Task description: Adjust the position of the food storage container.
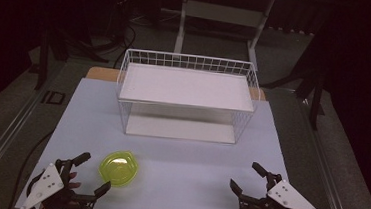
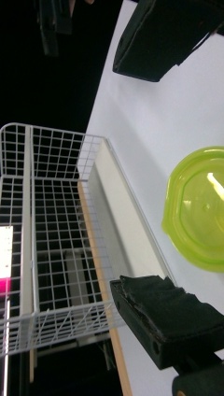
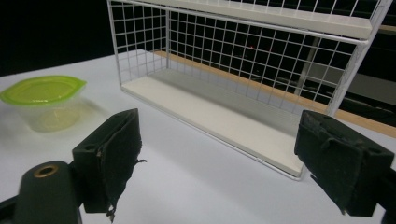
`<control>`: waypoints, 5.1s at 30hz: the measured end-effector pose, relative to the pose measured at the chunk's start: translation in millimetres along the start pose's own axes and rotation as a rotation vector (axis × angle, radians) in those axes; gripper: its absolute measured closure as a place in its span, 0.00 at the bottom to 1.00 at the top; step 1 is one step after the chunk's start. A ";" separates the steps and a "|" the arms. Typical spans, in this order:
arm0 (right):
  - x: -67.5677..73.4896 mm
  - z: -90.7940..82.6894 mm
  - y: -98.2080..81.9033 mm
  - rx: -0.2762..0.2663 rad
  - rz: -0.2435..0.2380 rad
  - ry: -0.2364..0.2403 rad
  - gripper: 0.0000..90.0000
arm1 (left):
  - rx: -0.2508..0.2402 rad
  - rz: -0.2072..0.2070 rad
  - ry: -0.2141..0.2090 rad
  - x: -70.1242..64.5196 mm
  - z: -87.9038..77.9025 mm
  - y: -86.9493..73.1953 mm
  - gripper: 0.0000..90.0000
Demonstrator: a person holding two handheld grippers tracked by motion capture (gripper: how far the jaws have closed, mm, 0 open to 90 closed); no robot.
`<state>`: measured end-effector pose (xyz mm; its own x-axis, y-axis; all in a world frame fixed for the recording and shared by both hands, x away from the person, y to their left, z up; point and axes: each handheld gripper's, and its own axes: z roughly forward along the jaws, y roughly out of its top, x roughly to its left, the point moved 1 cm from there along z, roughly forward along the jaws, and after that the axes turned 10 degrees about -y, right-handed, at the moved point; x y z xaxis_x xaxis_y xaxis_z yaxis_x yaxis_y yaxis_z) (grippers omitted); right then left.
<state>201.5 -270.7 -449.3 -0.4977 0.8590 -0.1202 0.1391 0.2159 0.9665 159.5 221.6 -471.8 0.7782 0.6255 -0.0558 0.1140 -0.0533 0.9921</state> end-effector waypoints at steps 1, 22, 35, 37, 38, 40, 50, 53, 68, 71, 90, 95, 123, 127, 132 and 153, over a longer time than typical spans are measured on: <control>0.2 0.6 -0.2 0.007 -0.004 0.002 0.16 | -0.003 -0.005 -0.006 -0.9 0.5 0.2 0.01; 10.8 -3.0 4.8 -0.018 0.007 0.041 0.16 | -0.013 -0.016 0.055 -16.1 -10.7 45.1 0.01; 20.5 -2.6 6.8 -0.025 -0.006 0.081 0.16 | 0.092 -0.128 0.279 9.1 -17.4 31.1 0.61; 21.1 -2.1 6.7 -0.023 -0.007 0.089 0.16 | 0.138 -0.132 0.302 11.6 -17.0 25.8 0.67; 21.4 -1.8 6.6 -0.021 -0.005 0.094 0.16 | 0.161 -0.139 0.314 13.0 -17.0 22.1 0.70; 21.8 -1.5 6.6 -0.021 -0.006 0.096 0.16 | 0.192 -0.142 0.326 14.4 -17.2 18.3 0.78; 21.6 -1.9 7.5 -0.030 -0.012 0.107 0.16 | 0.550 -0.252 0.323 27.5 -10.2 -24.9 1.00; 21.2 -0.4 6.8 -0.023 -0.003 0.114 0.16 | 0.595 -0.307 0.274 29.1 -4.9 -33.7 1.00; 19.6 -2.2 7.7 -0.033 0.004 0.113 0.16 | 0.656 -0.316 0.188 31.6 33.4 -46.7 1.00; 19.6 -2.0 7.6 -0.032 0.004 0.112 0.16 | 0.656 -0.312 0.188 31.8 36.9 -46.8 1.00; 17.3 -1.3 6.8 -0.029 0.005 0.116 0.16 | 0.615 -0.328 0.158 52.3 76.2 -39.6 1.00; 19.1 -0.4 6.8 -0.025 0.003 0.122 0.16 | 0.583 -0.362 0.126 50.4 74.3 -40.3 1.00; 18.2 -2.3 7.2 -0.028 0.005 0.131 0.16 | 0.632 -0.350 -0.009 24.5 163.4 -37.6 1.00; 18.2 -2.3 7.1 -0.029 0.004 0.132 0.16 | 0.633 -0.337 -0.019 21.0 174.2 -37.3 1.00; 18.2 -3.0 7.2 -0.030 0.004 0.134 0.16 | 0.632 -0.333 -0.037 17.4 188.8 -36.7 1.00; 15.5 -3.3 6.5 -0.031 0.010 0.136 0.16 | 0.626 -0.326 -0.082 8.4 210.1 -35.8 1.00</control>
<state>191.9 -257.5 -444.0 -0.6080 0.7899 -0.0806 0.1193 0.1912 0.9743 291.6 65.2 -531.5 0.6856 0.6262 -0.3713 0.6629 -0.3262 0.6739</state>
